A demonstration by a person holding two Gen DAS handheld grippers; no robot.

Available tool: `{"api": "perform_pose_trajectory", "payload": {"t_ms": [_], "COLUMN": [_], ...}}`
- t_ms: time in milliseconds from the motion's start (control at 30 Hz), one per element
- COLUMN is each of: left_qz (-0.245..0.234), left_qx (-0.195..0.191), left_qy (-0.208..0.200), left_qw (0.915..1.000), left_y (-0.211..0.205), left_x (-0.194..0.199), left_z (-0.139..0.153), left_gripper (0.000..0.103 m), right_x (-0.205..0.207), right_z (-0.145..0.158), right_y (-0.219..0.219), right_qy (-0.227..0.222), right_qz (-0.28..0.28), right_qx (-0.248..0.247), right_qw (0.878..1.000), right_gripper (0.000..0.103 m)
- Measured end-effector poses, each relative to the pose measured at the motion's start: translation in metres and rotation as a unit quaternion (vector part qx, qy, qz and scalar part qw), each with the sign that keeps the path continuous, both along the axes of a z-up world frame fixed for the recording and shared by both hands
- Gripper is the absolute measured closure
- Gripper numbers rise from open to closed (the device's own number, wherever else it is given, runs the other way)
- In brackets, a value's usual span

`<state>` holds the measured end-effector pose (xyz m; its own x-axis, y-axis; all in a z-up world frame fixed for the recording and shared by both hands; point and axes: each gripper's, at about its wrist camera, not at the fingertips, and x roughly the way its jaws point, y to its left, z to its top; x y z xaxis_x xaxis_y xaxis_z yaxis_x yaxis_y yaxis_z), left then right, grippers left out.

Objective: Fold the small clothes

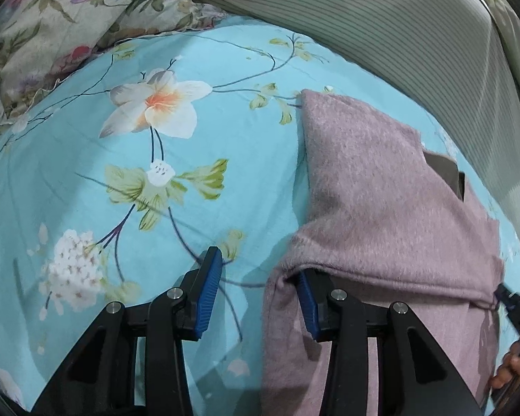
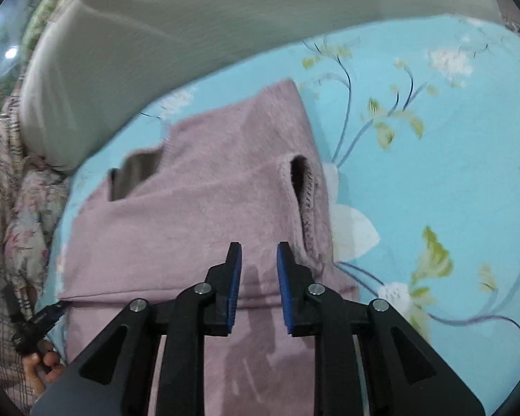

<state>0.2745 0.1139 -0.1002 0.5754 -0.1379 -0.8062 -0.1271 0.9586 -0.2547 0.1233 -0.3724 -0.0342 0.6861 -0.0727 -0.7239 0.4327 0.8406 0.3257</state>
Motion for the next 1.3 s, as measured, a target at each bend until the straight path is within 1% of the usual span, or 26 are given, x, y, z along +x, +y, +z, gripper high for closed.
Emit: {"api": "perform_pose_trajectory", "payload": {"t_ms": [33, 100, 133, 200, 233, 300, 367, 433, 467, 533, 567, 633, 700, 733, 800, 900, 1000, 1033, 1100, 1133, 1233, 1300], "left_qz": [-0.005, -0.026, -0.037, -0.064, -0.078, -0.106, -0.127, -0.142, -0.149, -0.165, -0.17, -0.179, -0.189, -0.193, -0.202, -0.21, -0.216, -0.217, -0.212, -0.209, -0.209, -0.225], "left_qx": [0.0, 0.006, 0.011, 0.014, 0.016, 0.026, 0.03, 0.031, 0.035, 0.047, 0.055, 0.063, 0.065, 0.066, 0.067, 0.066, 0.069, 0.068, 0.061, 0.057, 0.042, 0.017], "left_qy": [0.002, 0.003, 0.003, 0.005, 0.005, 0.007, 0.01, 0.012, 0.014, 0.018, 0.02, 0.019, 0.019, 0.018, 0.021, 0.024, 0.031, 0.038, 0.061, 0.064, 0.058, 0.06], "left_qw": [1.0, 0.9996, 0.9993, 0.9978, 0.9968, 0.994, 0.9914, 0.9893, 0.988, 0.985, 0.9836, 0.9817, 0.9797, 0.9789, 0.977, 0.9751, 0.9733, 0.9731, 0.9734, 0.9741, 0.9753, 0.9724], "left_y": [0.0, -0.002, -0.003, -0.006, -0.009, -0.014, -0.019, -0.022, -0.025, -0.029, -0.03, -0.03, -0.028, -0.027, -0.024, -0.021, -0.017, -0.013, -0.007, -0.004, -0.001, -0.002], "left_x": [-0.003, -0.016, -0.025, -0.048, -0.059, -0.086, -0.112, -0.135, -0.147, -0.173, -0.185, -0.204, -0.23, -0.239, -0.261, -0.285, -0.303, -0.307, -0.313, -0.314, -0.32, -0.321], "left_z": [0.001, 0.004, 0.005, 0.005, 0.005, 0.005, 0.004, 0.003, 0.002, -0.002, -0.003, -0.003, -0.004, -0.003, -0.005, -0.007, -0.013, -0.016, -0.028, -0.031, -0.033, -0.034], "left_gripper": [0.06, 0.062, 0.062, 0.062, 0.061, 0.061, 0.061, 0.059, 0.058, 0.058, 0.057, 0.055, 0.054, 0.054, 0.053, 0.053, 0.053, 0.053, 0.058, 0.059, 0.059, 0.059], "right_x": [-0.007, -0.026, -0.031, -0.048, -0.06, -0.076, -0.105, -0.127, -0.146, -0.17, -0.187, -0.217, -0.239, -0.251, -0.268, -0.281, -0.291, -0.294, -0.301, -0.304, -0.308, -0.306], "right_z": [0.004, 0.011, 0.011, 0.007, 0.004, -0.003, -0.01, -0.018, -0.021, -0.023, -0.023, -0.022, -0.02, -0.019, -0.021, -0.025, -0.029, -0.03, -0.034, -0.036, -0.04, -0.043], "right_y": [0.004, 0.021, 0.028, 0.046, 0.058, 0.076, 0.091, 0.096, 0.101, 0.102, 0.101, 0.095, 0.092, 0.091, 0.092, 0.097, 0.099, 0.101, 0.099, 0.097, 0.096, 0.096], "right_qy": [-0.003, 0.003, 0.01, 0.042, 0.063, 0.088, 0.119, 0.145, 0.162, 0.176, 0.173, 0.16, 0.141, 0.124, 0.103, 0.074, 0.043, 0.037, 0.02, 0.011, 0.0, 0.003], "right_qz": [0.007, 0.031, 0.04, 0.067, 0.082, 0.096, 0.099, 0.088, 0.08, 0.072, 0.069, 0.061, 0.06, 0.066, 0.083, 0.122, 0.156, 0.161, 0.165, 0.165, 0.166, 0.173], "right_qx": [0.0, -0.008, -0.011, -0.027, -0.041, -0.062, -0.095, -0.125, -0.149, -0.161, -0.152, -0.12, -0.096, -0.076, -0.043, -0.004, 0.032, 0.041, 0.065, 0.079, 0.096, 0.093], "right_qw": [1.0, 0.999, 0.999, 0.997, 0.994, 0.99, 0.983, 0.978, 0.972, 0.969, 0.971, 0.978, 0.984, 0.987, 0.99, 0.99, 0.986, 0.985, 0.984, 0.983, 0.981, 0.98], "right_gripper": [0.06, 0.054, 0.054, 0.054, 0.054, 0.054, 0.054, 0.054, 0.054, 0.054, 0.054, 0.052, 0.052, 0.051, 0.051, 0.051, 0.051, 0.051, 0.051, 0.051, 0.051, 0.051]}}
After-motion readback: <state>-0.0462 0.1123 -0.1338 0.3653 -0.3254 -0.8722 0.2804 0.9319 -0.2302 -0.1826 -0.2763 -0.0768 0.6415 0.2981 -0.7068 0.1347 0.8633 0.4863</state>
